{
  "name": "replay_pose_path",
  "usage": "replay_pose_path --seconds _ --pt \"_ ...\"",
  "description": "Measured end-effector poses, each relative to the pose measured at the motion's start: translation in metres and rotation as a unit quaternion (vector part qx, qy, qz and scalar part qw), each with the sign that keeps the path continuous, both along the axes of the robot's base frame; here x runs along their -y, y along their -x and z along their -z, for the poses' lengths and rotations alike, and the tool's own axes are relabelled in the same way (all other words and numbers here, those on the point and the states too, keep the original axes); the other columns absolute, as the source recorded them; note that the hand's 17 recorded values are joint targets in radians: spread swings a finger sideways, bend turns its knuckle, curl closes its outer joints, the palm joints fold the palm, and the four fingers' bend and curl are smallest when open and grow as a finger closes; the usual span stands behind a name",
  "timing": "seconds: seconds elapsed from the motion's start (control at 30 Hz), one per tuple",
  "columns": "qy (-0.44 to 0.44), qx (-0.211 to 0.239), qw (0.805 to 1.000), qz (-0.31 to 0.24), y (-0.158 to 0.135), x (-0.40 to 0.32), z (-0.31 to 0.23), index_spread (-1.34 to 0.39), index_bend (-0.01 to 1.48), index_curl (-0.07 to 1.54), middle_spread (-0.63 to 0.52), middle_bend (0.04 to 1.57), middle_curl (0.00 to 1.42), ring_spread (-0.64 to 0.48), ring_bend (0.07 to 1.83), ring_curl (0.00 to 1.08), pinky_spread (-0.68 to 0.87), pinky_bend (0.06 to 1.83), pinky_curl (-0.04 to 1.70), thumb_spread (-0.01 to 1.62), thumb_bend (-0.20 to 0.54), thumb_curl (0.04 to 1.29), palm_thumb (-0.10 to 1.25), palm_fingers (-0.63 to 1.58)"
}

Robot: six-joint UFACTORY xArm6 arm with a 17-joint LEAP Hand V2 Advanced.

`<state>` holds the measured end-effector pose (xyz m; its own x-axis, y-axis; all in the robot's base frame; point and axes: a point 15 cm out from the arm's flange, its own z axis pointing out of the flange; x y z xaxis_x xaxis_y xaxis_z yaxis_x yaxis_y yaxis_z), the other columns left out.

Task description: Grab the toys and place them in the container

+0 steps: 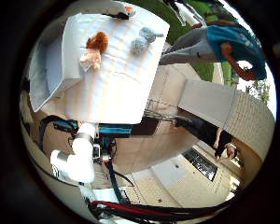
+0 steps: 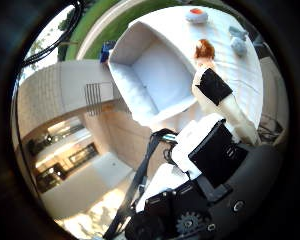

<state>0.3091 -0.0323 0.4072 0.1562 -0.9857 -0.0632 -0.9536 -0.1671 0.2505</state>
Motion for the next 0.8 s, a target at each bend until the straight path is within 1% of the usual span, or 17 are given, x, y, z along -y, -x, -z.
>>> replay_pose_path --seconds 0.07,0.1,0.13,0.17,0.2,0.23,0.27,0.37,0.53,0.6,0.67,0.8 --pt "-0.003 0.011 1.000 -0.012 -0.013 0.006 0.000 -0.22 0.17 0.28 0.01 0.18 0.33 0.28 0.42 0.29 0.44 0.54 0.08 1.21 -0.016 0.38 0.81 0.34" --pt "-0.006 0.028 0.999 -0.028 -0.034 0.021 -0.002 -0.22 0.17 0.28 0.01 0.18 0.33 0.28 0.42 0.29 0.44 0.54 0.08 1.21 -0.016 0.38 0.81 0.34" --pt "-0.005 0.036 0.999 -0.036 -0.043 0.030 -0.004 -0.22 0.17 0.28 0.01 0.18 0.33 0.27 0.42 0.30 0.43 0.54 0.09 1.21 -0.015 0.38 0.82 0.33" --pt "-0.003 0.036 0.998 -0.043 -0.048 0.035 -0.004 -0.22 0.14 0.28 0.01 0.17 0.33 0.27 0.42 0.30 0.43 0.55 0.09 1.21 -0.014 0.38 0.82 0.31" --pt "-0.001 0.036 0.998 -0.047 -0.051 0.038 -0.004 -0.22 0.15 0.28 0.01 0.18 0.33 0.26 0.42 0.30 0.43 0.55 0.09 1.21 -0.015 0.39 0.83 0.29" --pt "0.013 0.032 0.997 -0.063 -0.062 0.052 -0.003 -0.23 0.15 0.28 0.01 0.17 0.33 0.26 0.41 0.30 0.42 0.55 0.09 1.20 -0.019 0.39 0.82 0.25" --pt "0.048 0.027 0.995 -0.080 -0.080 0.076 0.003 -0.23 0.15 0.28 0.00 0.17 0.34 0.26 0.41 0.30 0.42 0.55 0.10 1.20 -0.024 0.39 0.82 0.24" --pt "0.080 0.033 0.992 -0.093 -0.095 0.094 0.008 -0.26 0.13 0.27 0.00 0.17 0.33 0.24 0.39 0.30 0.40 0.54 0.10 1.19 -0.036 0.39 0.79 0.16" --pt "0.145 0.050 0.980 -0.123 -0.119 0.116 0.010 -0.30 0.16 0.26 0.00 0.18 0.33 0.22 0.39 0.30 0.38 0.53 0.11 1.15 -0.025 0.40 0.79 0.14" --pt "0.174 0.048 0.973 -0.145 -0.131 0.118 0.016 -0.32 0.16 0.26 0.00 0.17 0.33 0.22 0.38 0.30 0.37 0.52 0.12 1.13 -0.021 0.41 0.81 0.11" --pt "0.194 0.026 0.966 -0.168 -0.138 0.118 0.037 -0.35 0.15 0.25 0.00 0.16 0.32 0.22 0.39 0.31 0.37 0.53 0.13 1.12 -0.024 0.41 0.81 0.07" --pt "0.221 0.001 0.957 -0.187 -0.149 0.120 0.068 -0.39 0.14 0.23 0.01 0.16 0.32 0.21 0.40 0.32 0.35 0.54 0.15 1.10 -0.025 0.42 0.82 0.01"
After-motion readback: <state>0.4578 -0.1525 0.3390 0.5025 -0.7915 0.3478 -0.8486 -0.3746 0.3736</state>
